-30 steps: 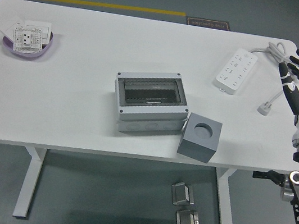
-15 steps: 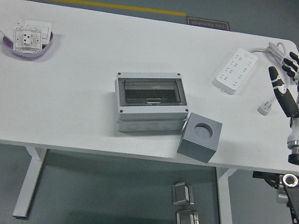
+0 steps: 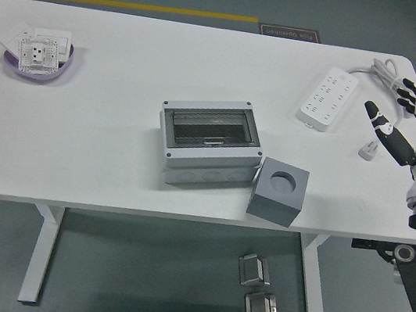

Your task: Pick up the cylinder from the cube,place it in the box,flap close box

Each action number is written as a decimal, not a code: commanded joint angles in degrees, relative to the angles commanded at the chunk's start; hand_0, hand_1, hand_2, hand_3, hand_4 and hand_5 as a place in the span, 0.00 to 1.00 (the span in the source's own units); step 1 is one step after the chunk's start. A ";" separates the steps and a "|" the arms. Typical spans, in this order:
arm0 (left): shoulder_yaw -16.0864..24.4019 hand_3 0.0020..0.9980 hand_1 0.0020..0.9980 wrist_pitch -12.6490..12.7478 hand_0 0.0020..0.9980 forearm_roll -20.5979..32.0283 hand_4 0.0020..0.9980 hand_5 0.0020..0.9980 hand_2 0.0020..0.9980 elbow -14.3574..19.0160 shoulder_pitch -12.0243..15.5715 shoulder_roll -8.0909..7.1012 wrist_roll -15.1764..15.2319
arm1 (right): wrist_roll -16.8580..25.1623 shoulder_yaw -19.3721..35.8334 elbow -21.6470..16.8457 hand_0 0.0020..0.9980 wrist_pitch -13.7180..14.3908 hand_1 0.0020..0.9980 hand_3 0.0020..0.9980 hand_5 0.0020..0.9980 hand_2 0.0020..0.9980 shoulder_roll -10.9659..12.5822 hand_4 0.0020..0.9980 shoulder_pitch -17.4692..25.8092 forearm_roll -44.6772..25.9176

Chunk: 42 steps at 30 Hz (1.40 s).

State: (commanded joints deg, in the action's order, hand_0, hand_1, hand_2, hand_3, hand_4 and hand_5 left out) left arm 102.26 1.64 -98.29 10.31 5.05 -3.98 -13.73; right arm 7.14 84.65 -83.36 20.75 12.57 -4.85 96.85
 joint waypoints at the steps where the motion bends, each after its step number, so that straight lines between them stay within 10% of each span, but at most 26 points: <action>1: 0.55 0.77 0.74 -0.16 0.71 -0.68 0.54 0.05 0.73 0.00 0.01 0.03 -0.52 | 0.16 0.12 0.06 0.81 -0.31 0.75 0.88 0.68 0.79 0.01 1.00 -0.06 -0.76; 24: 7.54 0.84 0.76 -7.55 0.74 -8.96 0.59 0.08 0.78 0.00 -0.09 -0.64 -16.46 | 10.56 -2.90 1.18 0.79 -3.73 0.73 0.87 0.68 0.78 0.24 1.00 -1.16 -27.03; 42: 11.05 0.94 0.82 -5.98 0.79 -9.89 0.70 0.24 0.85 0.00 2.03 0.47 -15.40 | 16.55 -4.54 2.52 0.81 -11.83 0.76 0.86 0.68 0.79 -0.09 1.00 -0.45 -45.74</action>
State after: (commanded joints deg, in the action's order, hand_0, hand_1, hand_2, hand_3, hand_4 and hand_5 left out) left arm 113.31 -4.34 -108.18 10.31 7.07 -3.52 -29.14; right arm 23.69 80.10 -80.84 8.92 12.48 -5.30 51.11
